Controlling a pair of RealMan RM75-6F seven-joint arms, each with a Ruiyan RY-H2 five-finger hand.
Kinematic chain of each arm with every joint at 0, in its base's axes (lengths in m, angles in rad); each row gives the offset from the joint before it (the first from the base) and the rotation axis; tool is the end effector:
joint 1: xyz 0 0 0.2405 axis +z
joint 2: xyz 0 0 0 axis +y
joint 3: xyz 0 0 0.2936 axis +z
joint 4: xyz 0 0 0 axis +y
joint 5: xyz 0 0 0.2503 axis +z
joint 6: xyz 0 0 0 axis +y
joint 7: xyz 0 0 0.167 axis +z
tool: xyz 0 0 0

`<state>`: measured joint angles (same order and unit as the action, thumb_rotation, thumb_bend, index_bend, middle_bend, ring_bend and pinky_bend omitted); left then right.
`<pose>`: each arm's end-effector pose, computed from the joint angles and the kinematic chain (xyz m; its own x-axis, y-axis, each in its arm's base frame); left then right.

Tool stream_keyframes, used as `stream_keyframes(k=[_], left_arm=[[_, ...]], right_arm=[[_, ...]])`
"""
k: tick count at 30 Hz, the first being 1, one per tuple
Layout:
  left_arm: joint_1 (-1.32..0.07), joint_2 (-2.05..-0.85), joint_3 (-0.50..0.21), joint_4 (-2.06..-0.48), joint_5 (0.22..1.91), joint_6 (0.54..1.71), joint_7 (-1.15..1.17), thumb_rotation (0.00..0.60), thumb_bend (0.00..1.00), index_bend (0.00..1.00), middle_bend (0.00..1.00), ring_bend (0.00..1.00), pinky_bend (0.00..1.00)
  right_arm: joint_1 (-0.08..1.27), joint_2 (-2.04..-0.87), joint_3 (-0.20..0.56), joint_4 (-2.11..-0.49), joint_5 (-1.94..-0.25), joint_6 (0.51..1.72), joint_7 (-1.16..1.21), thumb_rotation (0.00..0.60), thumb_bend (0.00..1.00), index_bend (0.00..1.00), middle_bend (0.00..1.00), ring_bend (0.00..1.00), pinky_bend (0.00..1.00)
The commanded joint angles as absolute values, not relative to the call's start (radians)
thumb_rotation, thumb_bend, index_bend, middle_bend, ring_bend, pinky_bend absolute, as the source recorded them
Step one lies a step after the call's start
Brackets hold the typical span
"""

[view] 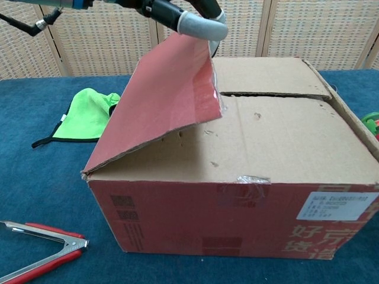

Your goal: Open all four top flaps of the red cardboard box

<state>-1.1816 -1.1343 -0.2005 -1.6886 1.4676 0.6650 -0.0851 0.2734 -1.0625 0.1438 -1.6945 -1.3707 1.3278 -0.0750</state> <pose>0.0173 0.4220 0.0309 0.6265 0.1536 0.7641 0.4882 -0.8416 -0.2311 -0.3148 -0.2951 0.1487 0.4143 0.0026 0.9101 -0.9074 -0.0762 0.4133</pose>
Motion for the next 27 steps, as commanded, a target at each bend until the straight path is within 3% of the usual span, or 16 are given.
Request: stream_keyframes(k=[1,22,27], left_arm=[[-1.168,-1.094,-0.201,-1.715,1.471,0.674,-0.089,0.103,0.3,0.5,0.4,0.16,0.0],[-0.987,-0.805,-0.186,-1.872,1.543,0.864,-0.128,0.103,0.28,0.5,0.4,0.16,0.0],[-0.946,-0.751,-0.164,-1.879,1.546,0.86,-0.137,0.1,0.28,0.5,0.4,0.16,0.0]], right_arm=[[0.275,-1.064,0.146,-1.695,-1.369,1.325,-0.073,0.6,0.16,0.0,0.0,0.0,0.0],[0.299,-1.057,0.155,-1.722,-1.373,1.298,-0.094,0.6,0.16,0.0,0.0,0.0,0.0],[0.302,-1.058,0.155,-1.729,-1.372,1.295,-0.099,0.6,0.16,0.0,0.0,0.0,0.0]])
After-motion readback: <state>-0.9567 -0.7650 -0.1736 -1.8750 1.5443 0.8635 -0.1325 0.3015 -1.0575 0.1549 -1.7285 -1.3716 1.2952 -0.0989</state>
